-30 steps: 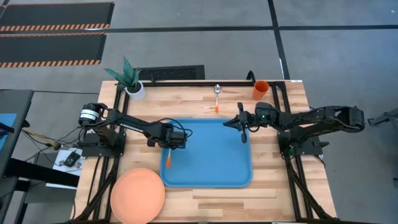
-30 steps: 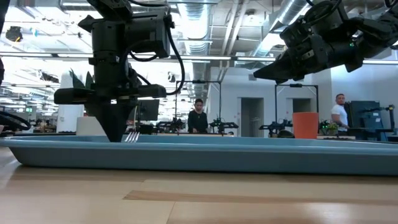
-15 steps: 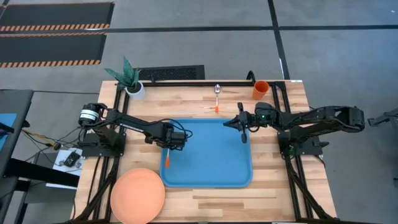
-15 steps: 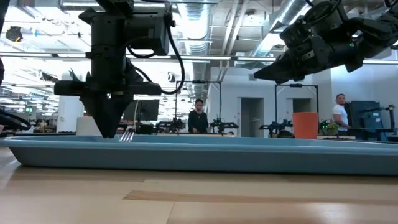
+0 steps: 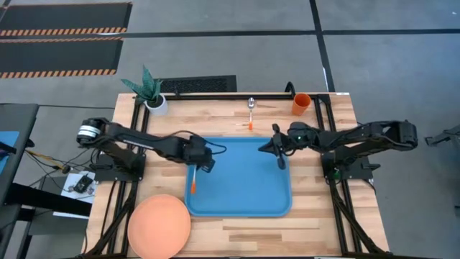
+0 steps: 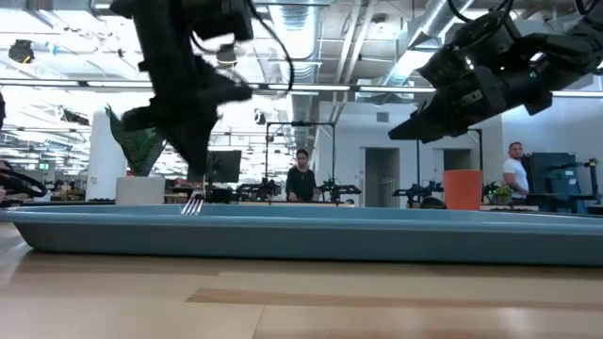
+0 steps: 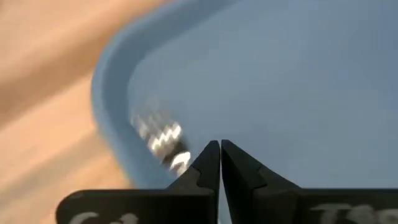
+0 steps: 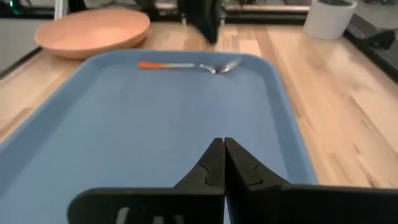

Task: Pick and place plate/cup/fork/spoon on tray
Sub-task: Put the orange cup on the top right of the blue serving tray

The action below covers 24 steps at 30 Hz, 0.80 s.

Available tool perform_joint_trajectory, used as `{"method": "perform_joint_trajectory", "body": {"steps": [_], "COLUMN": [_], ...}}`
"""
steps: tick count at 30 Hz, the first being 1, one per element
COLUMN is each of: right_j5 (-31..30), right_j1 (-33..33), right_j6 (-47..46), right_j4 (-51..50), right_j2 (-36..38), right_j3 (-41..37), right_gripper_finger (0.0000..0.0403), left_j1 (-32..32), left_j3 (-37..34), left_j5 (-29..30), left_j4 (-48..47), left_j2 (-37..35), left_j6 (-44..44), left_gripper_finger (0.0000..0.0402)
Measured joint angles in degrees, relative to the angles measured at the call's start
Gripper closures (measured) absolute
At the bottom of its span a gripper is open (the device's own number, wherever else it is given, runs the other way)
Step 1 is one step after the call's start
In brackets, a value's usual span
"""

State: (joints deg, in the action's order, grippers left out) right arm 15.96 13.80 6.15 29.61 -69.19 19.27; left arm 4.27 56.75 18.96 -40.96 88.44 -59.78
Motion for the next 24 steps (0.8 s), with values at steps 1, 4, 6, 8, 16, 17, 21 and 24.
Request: {"method": "perform_joint_trajectory", "body": {"steps": [1, 4, 6, 8, 16, 17, 21, 24], "right_j5": [-0.8, -2.93, -3.93, -4.12, -4.0, -4.02, -4.12, -4.38], "right_j1": [-0.42, -1.52, -1.86, -1.88, -0.86, -0.73, 0.02, 0.77], "right_j6": [0.0, -0.08, -0.12, -0.34, -2.14, -2.36, -2.91, -2.34], "right_j4": [0.09, 1.05, 1.79, 3.31, 15.92, 16.92, 20.39, 20.85], "right_j2": [-0.52, -1.46, -1.37, -1.33, -1.28, -1.28, -1.28, -1.28], "right_j3": [-0.02, -0.02, -0.02, -0.02, -0.04, -0.04, -0.04, -0.04], "right_gripper_finger": [0.0392, 0.0392, 0.0392, 0.0392, 0.0392, 0.0392, 0.0393, 0.0398], "left_j1": [0.0, -0.02, -0.46, -1.29, -4.85, -5.73, -10.52, -14.9], "left_j3": [-1.04, -5.68, -9.88, -14.12, -26.33, -27.32, -30.85, -33.74], "left_j5": [0.72, 1.86, 1.3, -0.41, -6.85, -8.41, -15.59, -18.49], "left_j4": [3.28, 15.97, 26.61, 37.24, 68.77, 71.62, 78.89, 83.83], "left_j2": [-1.52, -6.05, -8.73, -10.75, -13.71, -13.68, -13.66, -13.66], "left_j6": [1.87, 9.46, 14.94, 21.03, 41.28, 42.39, 45.97, 49.0], "left_gripper_finger": [0.0401, 0.0401, 0.0401, 0.0401, 0.0402, 0.0401, 0.0401, 0.0401]}}
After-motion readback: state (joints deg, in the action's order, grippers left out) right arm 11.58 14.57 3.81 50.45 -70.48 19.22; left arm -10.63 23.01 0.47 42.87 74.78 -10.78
